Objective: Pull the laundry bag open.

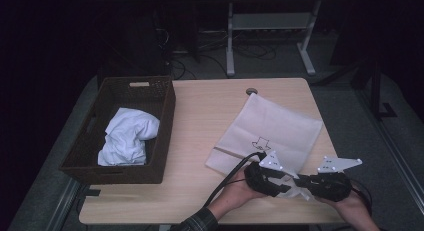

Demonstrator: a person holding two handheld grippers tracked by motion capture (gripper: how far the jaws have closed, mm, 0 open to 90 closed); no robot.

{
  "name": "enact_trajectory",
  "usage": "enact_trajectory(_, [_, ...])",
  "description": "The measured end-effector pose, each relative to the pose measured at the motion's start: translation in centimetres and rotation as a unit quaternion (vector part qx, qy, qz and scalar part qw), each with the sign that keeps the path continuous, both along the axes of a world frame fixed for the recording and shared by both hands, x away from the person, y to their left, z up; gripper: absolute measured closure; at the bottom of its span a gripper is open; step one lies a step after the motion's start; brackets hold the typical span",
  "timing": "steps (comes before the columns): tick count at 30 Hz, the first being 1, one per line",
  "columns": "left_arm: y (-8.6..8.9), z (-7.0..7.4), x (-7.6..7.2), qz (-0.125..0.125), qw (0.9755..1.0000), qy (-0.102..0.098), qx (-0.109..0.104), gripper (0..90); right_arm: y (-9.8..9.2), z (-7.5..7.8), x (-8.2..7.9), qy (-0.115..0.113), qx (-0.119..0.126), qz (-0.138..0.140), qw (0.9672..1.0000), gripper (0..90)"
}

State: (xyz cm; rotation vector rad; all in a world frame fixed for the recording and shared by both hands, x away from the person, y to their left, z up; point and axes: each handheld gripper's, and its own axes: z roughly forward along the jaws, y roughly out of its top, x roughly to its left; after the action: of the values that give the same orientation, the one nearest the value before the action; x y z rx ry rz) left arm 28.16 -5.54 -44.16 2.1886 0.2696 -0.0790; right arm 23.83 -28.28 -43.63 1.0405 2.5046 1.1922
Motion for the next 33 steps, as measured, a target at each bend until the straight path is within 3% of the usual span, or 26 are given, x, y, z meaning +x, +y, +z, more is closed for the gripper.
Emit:
enact_trajectory(9, [-0.78, -0.41, 0.23, 0.006, 1.0000, 0.000, 0.006, 67.3, 0.03, 0.07, -0.14, -0.002, 0.003, 0.000, 1.0000, 80.6])
enact_trajectory(19, [-0.91, -0.64, 0.65, 0.014, 0.9998, 0.011, -0.006, 84.4, -0.06, 0.06, -0.26, -0.002, 0.006, 0.000, 1.0000, 80.6])
enact_trajectory(33, [-0.93, -0.57, 0.29, 0.026, 0.9996, 0.008, 0.001, 87.0, 0.16, -0.09, -0.52, -0.010, -0.002, 0.001, 0.9999, 81.0])
